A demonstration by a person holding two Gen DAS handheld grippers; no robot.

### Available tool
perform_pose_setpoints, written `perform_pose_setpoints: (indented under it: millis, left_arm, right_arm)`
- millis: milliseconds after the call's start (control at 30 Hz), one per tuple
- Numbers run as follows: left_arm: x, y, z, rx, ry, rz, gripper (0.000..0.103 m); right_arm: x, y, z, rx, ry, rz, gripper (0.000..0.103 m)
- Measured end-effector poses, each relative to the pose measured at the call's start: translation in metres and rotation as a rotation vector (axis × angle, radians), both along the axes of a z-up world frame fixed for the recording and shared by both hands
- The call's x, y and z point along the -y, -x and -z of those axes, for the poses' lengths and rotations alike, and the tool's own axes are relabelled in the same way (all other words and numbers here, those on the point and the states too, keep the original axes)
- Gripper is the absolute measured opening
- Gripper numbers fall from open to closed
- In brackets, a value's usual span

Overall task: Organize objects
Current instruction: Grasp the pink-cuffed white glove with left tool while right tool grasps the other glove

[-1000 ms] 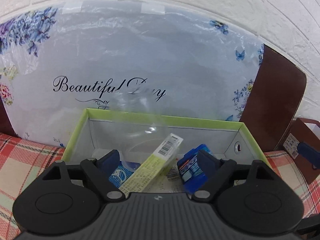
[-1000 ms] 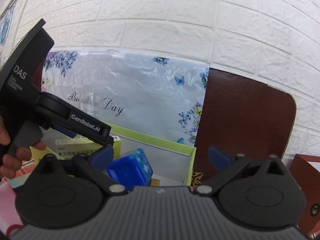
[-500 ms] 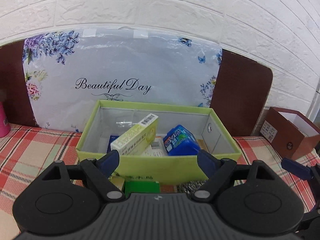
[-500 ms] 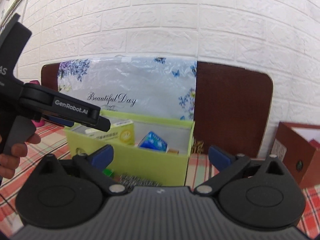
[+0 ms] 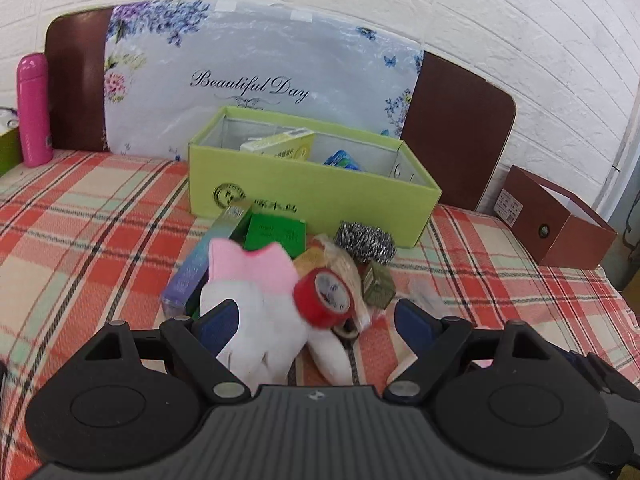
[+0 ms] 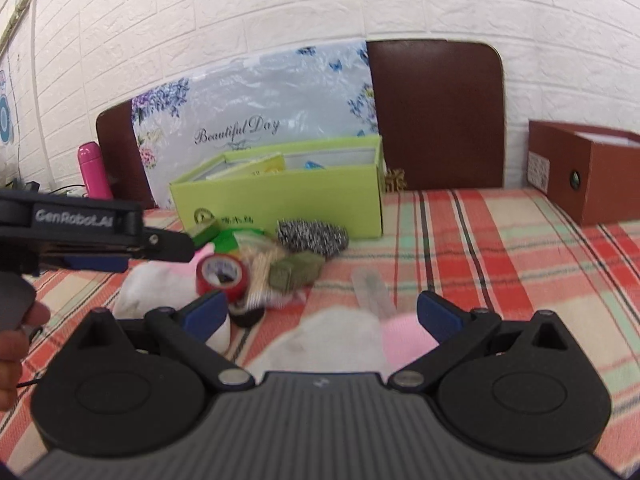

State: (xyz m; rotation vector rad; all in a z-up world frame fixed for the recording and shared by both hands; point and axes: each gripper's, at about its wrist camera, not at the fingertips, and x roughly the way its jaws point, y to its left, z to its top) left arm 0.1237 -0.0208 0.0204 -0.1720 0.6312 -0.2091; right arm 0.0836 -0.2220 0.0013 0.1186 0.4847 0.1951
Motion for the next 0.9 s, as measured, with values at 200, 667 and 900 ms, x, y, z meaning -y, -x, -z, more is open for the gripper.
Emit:
perform_pose_setpoints:
  millis: [200,667,900]
  left_arm:
    - [-0.014,0.014,0.03,-0.08,0.003,-0.073,0.088]
    - [-0.023,-0.007,0.035,-0.033,0.021,-0.163,0.088]
    - [-0.023,-0.016,0.037,-0.014,-0.022,-0.094,0.019]
  right_arm:
    - [0.003,0.016,0.021,-0.073,0.004,0.032,0.103]
    - [0.006,0.02,0.034,-0.122,-0.024,0.062,0.103]
    - [0.0,0.02,0.033,-0.116,0.016,0.064,0.103]
